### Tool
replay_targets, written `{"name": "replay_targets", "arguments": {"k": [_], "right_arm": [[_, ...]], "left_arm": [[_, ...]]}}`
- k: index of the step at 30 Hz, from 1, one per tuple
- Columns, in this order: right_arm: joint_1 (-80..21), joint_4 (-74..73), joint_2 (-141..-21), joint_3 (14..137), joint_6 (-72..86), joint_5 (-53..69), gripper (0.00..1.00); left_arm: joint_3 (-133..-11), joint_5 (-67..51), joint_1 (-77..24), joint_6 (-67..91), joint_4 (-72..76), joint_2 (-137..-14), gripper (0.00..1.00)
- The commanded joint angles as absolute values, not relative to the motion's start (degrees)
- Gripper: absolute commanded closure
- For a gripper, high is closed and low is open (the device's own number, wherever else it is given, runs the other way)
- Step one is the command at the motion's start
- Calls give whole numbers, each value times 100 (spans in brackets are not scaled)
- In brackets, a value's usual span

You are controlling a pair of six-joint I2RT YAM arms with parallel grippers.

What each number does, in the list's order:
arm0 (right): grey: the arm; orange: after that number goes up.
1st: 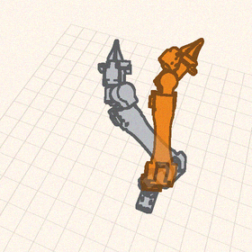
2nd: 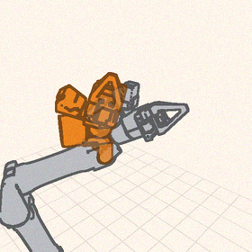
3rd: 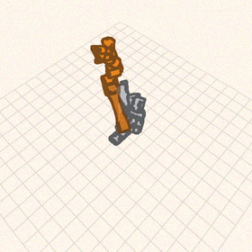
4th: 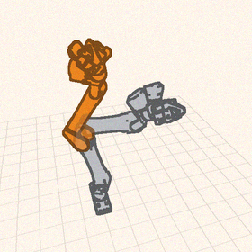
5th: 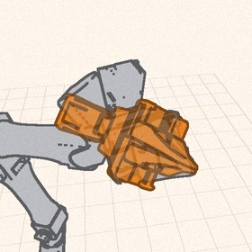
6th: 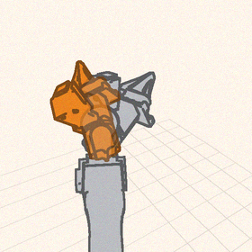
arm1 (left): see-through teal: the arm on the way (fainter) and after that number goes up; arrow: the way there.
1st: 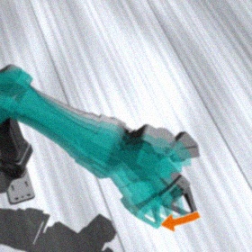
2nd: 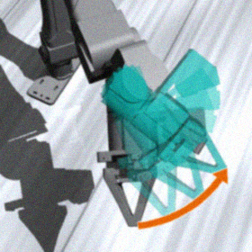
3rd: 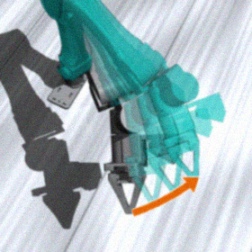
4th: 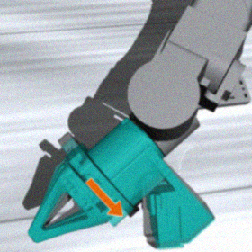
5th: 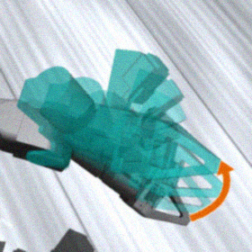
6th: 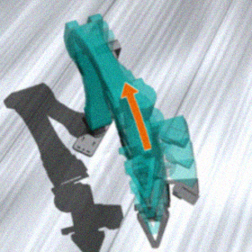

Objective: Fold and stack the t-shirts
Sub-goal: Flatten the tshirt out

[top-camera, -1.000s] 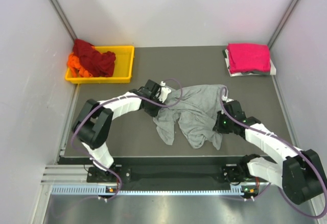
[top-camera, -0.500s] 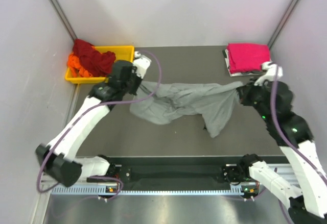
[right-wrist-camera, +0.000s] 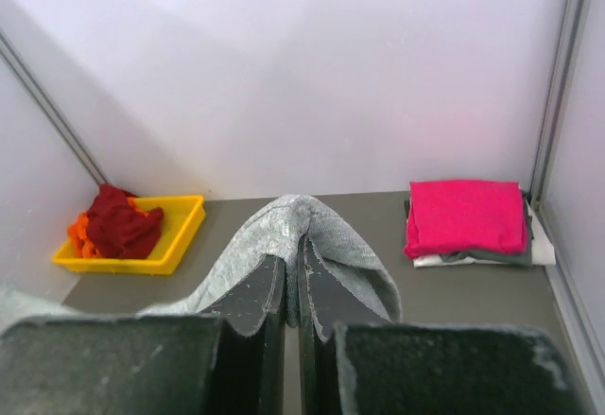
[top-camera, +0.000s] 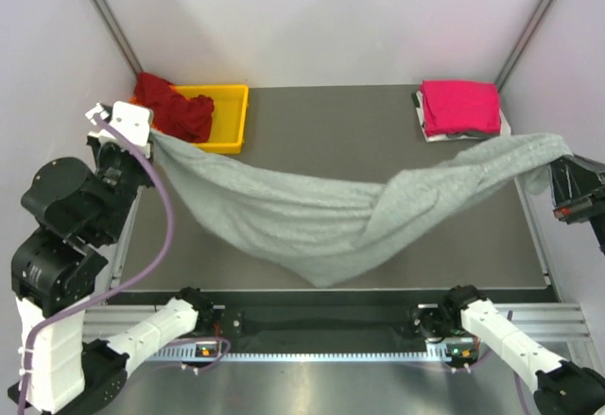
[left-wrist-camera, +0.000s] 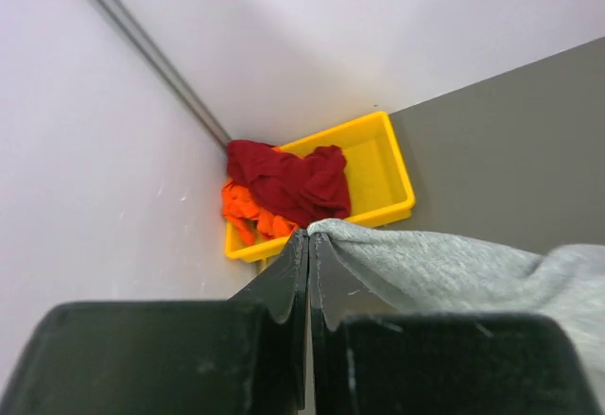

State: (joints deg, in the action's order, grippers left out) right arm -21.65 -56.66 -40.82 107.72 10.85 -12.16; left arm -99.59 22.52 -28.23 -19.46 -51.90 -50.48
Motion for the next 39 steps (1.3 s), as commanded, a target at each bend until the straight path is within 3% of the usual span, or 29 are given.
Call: {"name": "replay_targets", "arguments": {"k": [1, 6, 11, 17, 19, 20, 21, 23, 25, 27, 31, 36, 39], "right_arm": [[-2188, -5889, -4314, 10872, 888, -1327, 100], [-2197, -5117, -5113, 10337, 695, -1414, 100], [-2066, -4107, -6747, 10492, 405, -1627, 100], [-1583, -2825, -8716, 10775, 325, -1003, 100], [-1442, -2646, -9533, 11159, 474, -897, 89], [-1398, -2689, -9858, 11397, 544, -862, 63], [-1328, -2794, -10183, 11687, 684, -827, 51], [-1117, -3495, -11141, 12697, 790, -826, 36], [-1002, -4014, -11636, 13086, 923, -817, 34], [-993, -4088, -11140, 12423, 932, -817, 32], [-1002, -2676, -9329, 8801, 1291, -642, 27], [-1002, -2031, -7405, 6095, 1985, -64, 26], [-1002, -1863, -6814, 4907, 2328, 341, 28]], "left_arm": [[-9845, 2803, -2812, -2197, -5301, -5115, 100], [-8747, 2777, -2812, -2276, -4407, -5457, 100], [-7719, 2944, -2603, -2618, -3017, -6607, 100], [-8592, 3119, -1751, -2707, -1681, -8909, 100], [-8998, 3313, -1670, -2759, -1547, -9794, 84], [-9409, 3444, -1679, -2803, -1582, -10061, 74], [-9587, 3454, -1705, -2839, -1634, -10281, 66], [-9870, 3271, -1827, -2708, -1844, -10590, 60], [-9748, 2981, -1985, -2585, -1916, -10260, 59], [-9117, 2334, -2310, -2453, -1916, -9794, 58], [-7380, 521, -3039, -2460, -2249, -8194, 63], [-5803, -165, -4647, -2804, -2163, -7217, 64], [-5388, -281, -5412, -2804, -2057, -7425, 60]]}}
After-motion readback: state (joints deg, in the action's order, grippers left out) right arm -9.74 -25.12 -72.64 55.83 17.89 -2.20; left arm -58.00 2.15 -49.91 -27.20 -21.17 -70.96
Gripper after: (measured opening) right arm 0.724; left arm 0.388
